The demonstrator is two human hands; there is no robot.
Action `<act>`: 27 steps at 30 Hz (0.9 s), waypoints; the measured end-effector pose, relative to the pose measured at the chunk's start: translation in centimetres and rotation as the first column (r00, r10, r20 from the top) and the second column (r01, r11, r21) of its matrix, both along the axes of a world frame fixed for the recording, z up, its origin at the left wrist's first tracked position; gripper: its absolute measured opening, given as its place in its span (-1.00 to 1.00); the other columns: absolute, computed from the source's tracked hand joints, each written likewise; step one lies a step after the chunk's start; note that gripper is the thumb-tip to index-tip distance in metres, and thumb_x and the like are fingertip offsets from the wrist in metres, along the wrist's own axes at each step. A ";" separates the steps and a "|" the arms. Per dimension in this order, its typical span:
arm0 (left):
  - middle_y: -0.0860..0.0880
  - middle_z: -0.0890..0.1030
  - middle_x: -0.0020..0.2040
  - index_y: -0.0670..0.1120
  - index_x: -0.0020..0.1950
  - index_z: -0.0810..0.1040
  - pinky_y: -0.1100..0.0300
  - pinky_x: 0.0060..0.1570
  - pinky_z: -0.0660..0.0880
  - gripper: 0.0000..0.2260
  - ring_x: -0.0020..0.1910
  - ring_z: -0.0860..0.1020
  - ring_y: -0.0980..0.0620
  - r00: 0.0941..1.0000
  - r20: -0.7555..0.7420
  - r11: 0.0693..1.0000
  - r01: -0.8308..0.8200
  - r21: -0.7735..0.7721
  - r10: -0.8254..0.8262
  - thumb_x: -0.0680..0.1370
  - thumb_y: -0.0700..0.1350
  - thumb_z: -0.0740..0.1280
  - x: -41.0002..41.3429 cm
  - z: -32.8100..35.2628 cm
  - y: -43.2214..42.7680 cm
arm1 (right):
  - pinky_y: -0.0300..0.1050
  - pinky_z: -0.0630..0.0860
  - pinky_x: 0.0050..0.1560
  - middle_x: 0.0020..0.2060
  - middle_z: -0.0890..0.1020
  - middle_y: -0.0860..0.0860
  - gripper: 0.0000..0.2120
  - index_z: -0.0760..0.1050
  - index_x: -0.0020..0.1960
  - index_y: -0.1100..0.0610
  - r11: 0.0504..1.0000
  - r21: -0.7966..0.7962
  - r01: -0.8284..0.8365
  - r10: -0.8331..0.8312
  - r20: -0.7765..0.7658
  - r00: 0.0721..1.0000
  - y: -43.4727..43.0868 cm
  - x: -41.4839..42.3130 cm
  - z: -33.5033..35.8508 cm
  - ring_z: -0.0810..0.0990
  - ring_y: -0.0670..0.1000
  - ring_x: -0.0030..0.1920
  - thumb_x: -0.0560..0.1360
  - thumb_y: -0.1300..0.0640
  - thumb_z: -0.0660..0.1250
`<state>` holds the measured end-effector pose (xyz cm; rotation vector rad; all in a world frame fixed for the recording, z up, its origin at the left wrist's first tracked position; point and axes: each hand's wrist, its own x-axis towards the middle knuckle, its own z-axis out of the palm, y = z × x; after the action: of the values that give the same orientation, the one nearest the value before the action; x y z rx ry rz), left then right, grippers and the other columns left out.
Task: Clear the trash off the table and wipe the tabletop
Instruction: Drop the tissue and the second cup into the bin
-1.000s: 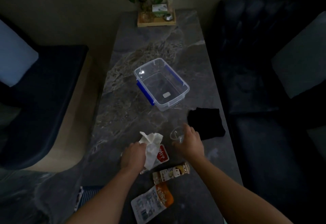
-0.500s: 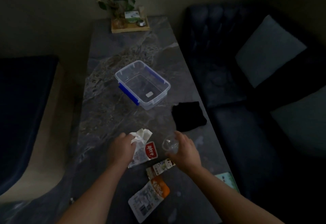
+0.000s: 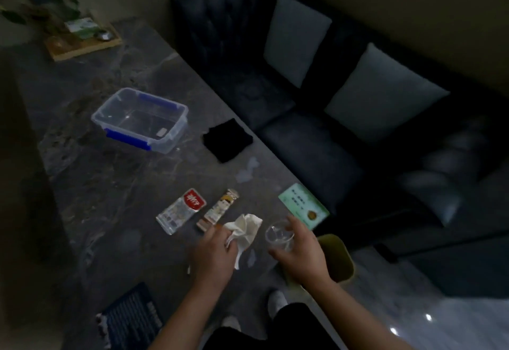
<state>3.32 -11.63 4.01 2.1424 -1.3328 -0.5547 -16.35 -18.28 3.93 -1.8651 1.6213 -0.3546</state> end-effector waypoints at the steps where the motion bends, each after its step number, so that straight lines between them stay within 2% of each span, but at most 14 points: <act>1: -0.07 0.58 -0.04 -0.07 -0.02 0.63 0.02 -0.14 0.50 -0.89 -0.10 0.57 -0.13 0.998 0.007 0.998 0.057 0.002 -0.058 0.47 -0.15 0.41 -1.8 -0.2 0.2 | -0.09 0.52 0.11 0.23 0.53 -0.12 -0.17 0.27 0.46 -0.07 0.999 0.003 0.054 -0.054 -0.004 0.999 1.0 -1.9 -0.1 0.50 -0.04 0.24 0.27 -0.26 0.46; 3: -0.09 0.57 -0.11 -0.07 -0.05 0.61 0.00 -0.19 0.46 -0.91 -0.11 0.56 -0.17 0.993 0.008 0.993 0.117 0.033 -0.117 0.45 -0.13 0.41 -3.9 -0.7 0.4 | -0.12 0.51 0.07 0.21 0.54 -0.10 -0.16 0.29 0.45 -0.04 0.994 0.013 0.113 -0.113 -0.016 0.994 2.4 -4.1 -0.2 0.51 -0.04 0.23 0.25 -0.28 0.41; 6: -0.11 0.55 -0.12 -0.08 -0.05 0.61 -0.03 -0.20 0.44 -0.90 -0.11 0.55 -0.20 0.975 0.036 0.973 0.218 0.078 -0.221 0.46 -0.11 0.41 -7.7 -1.3 0.2 | -0.05 0.51 0.15 0.26 0.54 -0.04 -0.17 0.31 0.46 0.00 0.976 0.063 0.210 -0.208 -0.036 0.977 3.9 -8.1 -0.8 0.49 0.02 0.26 0.25 -0.22 0.44; 11: -0.05 0.54 -0.13 -0.07 -0.02 0.61 0.02 -0.20 0.40 -0.87 -0.13 0.55 -0.14 0.944 0.007 0.935 0.326 0.140 -0.330 0.50 -0.07 0.34 -14.4 -3.4 -0.5 | -0.03 0.51 0.18 0.27 0.53 -0.02 -0.16 0.28 0.48 -0.01 0.941 0.182 0.285 -0.273 -0.085 0.958 4.6 -14.9 -3.2 0.48 0.04 0.27 0.27 -0.17 0.49; 15: -0.02 0.56 -0.05 0.00 0.09 0.61 0.12 -0.22 0.33 -0.81 -0.06 0.56 -0.05 0.942 0.002 0.908 0.322 0.267 -0.334 0.53 -0.02 0.29 -19.0 -7.0 -1.4 | -0.02 0.49 0.24 0.34 0.48 -0.01 -0.12 0.22 0.51 -0.02 0.920 0.295 0.258 -0.237 -0.106 0.966 3.3 -19.4 -7.0 0.44 0.05 0.32 0.29 -0.14 0.51; 18: -0.06 0.60 -0.01 -0.02 0.16 0.62 0.08 -0.12 0.44 -0.77 -0.04 0.57 -0.06 0.957 -0.026 0.888 0.279 0.365 -0.290 0.54 -0.05 0.30 -22.5 -10.7 -2.5 | -0.02 0.51 0.23 0.35 0.46 -0.02 -0.14 0.22 0.49 -0.05 0.904 0.376 0.202 -0.170 -0.117 0.978 1.5 -22.6 -11.4 0.46 0.04 0.31 0.29 -0.12 0.52; 20: -0.08 0.62 0.00 -0.04 0.18 0.62 0.05 -0.07 0.51 -0.76 -0.04 0.58 -0.08 0.970 -0.041 0.889 0.235 0.393 -0.238 0.53 -0.09 0.31 -24.3 -13.7 -3.3 | -0.03 0.54 0.17 0.34 0.46 -0.01 -0.15 0.22 0.48 -0.07 0.896 0.410 0.168 -0.123 -0.132 0.983 0.2 -24.1 -14.7 0.49 0.04 0.27 0.29 -0.12 0.52; 22: -0.08 0.64 0.05 -0.05 0.21 0.61 0.10 -0.04 0.49 -0.73 0.00 0.59 -0.07 0.977 -0.068 0.886 0.213 0.413 -0.204 0.54 -0.13 0.30 -25.7 -17.2 -4.4 | 0.00 0.57 0.14 0.34 0.44 -0.01 -0.17 0.23 0.47 -0.09 0.889 0.434 0.146 -0.095 -0.139 0.986 -1.3 -25.1 -18.3 0.51 0.05 0.24 0.30 -0.13 0.52; 25: -0.09 0.65 0.12 -0.05 0.23 0.60 0.13 0.02 0.45 -0.72 0.08 0.59 -0.08 0.976 -0.047 0.873 0.212 0.440 -0.213 0.55 -0.13 0.30 -27.3 -23.5 -6.3 | 0.08 0.58 0.14 0.33 0.42 0.02 -0.21 0.25 0.45 -0.07 0.878 0.460 0.131 -0.065 -0.157 0.985 -3.6 -26.3 -24.6 0.52 0.10 0.24 0.32 -0.15 0.51; 27: -0.09 0.65 0.14 -0.06 0.24 0.61 0.12 0.04 0.44 -0.72 0.11 0.58 -0.09 0.970 -0.024 0.856 0.224 0.467 -0.241 0.55 -0.12 0.28 -28.0 -27.8 -8.0 | 0.07 0.58 0.12 0.31 0.42 0.05 -0.23 0.26 0.44 -0.05 0.879 0.459 0.131 -0.060 -0.168 0.984 -5.0 -26.6 -29.0 0.53 0.11 0.22 0.34 -0.15 0.51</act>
<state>-24.67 -19.62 -23.81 2.3824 -1.6215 -1.0323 -43.00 -23.33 -25.07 -1.4703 1.7165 0.1388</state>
